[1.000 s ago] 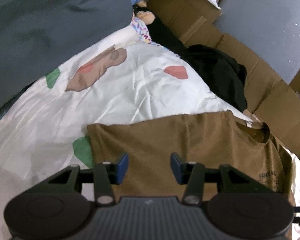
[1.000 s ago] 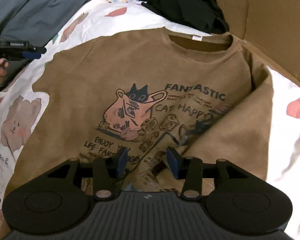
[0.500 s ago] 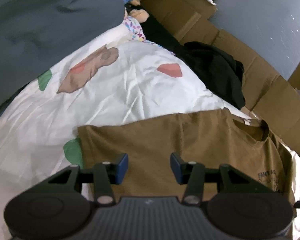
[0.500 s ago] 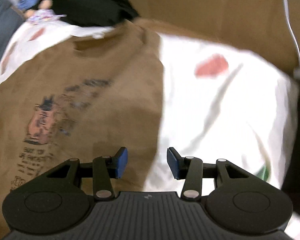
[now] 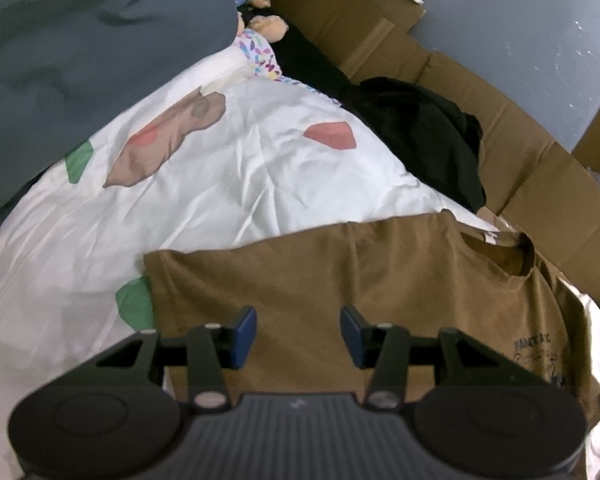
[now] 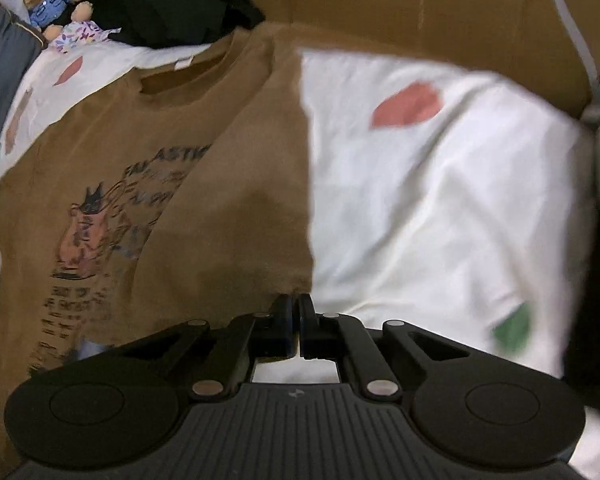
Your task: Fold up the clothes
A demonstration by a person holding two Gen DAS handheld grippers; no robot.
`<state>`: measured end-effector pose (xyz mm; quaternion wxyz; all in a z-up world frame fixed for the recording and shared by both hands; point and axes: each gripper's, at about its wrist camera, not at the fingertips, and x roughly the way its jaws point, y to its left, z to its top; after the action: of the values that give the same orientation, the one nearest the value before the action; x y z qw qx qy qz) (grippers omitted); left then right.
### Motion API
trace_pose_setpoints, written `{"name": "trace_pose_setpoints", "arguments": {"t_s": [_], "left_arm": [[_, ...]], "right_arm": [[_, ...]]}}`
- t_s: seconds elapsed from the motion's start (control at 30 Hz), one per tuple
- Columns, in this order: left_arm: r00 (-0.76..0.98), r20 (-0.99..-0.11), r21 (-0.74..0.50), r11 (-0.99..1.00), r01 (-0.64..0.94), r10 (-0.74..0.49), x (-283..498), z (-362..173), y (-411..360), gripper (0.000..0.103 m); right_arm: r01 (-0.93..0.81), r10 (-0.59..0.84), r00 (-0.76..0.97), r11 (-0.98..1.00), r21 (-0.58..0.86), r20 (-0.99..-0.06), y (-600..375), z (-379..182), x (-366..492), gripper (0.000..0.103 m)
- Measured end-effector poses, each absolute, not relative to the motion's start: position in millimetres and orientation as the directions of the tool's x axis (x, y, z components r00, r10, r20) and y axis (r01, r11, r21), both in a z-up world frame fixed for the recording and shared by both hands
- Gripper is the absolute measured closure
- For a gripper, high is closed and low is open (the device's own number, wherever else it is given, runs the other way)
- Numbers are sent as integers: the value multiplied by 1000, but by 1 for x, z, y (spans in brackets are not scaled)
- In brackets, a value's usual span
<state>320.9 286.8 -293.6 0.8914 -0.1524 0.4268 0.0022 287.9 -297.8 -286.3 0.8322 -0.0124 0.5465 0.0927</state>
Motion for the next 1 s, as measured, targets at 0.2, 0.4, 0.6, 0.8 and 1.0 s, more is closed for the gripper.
{"name": "trace_pose_setpoints", "arguments": {"t_s": [0.2, 0.4, 0.6, 0.8, 1.0], "left_arm": [[632, -765, -269, 952, -144, -120, 322, -294, 286, 53], [627, -769, -265, 954, -140, -122, 325, -296, 282, 53], [624, -772, -255, 959, -122, -126, 327, -295, 275, 53], [612, -783, -242, 961, -132, -113, 328, -300, 277, 53], [601, -794, -218, 966, -140, -92, 333, -305, 281, 53]], "right_arm": [[-138, -57, 463, 981, -135, -885, -348, -248, 311, 100], [-116, -157, 523, 961, -252, -838, -372, -225, 324, 100], [-129, -196, 556, 940, -317, -808, -374, -219, 341, 100], [-120, -244, 524, 927, -355, -816, -381, -233, 358, 100], [-75, -244, 450, 948, -309, -859, -393, -259, 366, 92]]}}
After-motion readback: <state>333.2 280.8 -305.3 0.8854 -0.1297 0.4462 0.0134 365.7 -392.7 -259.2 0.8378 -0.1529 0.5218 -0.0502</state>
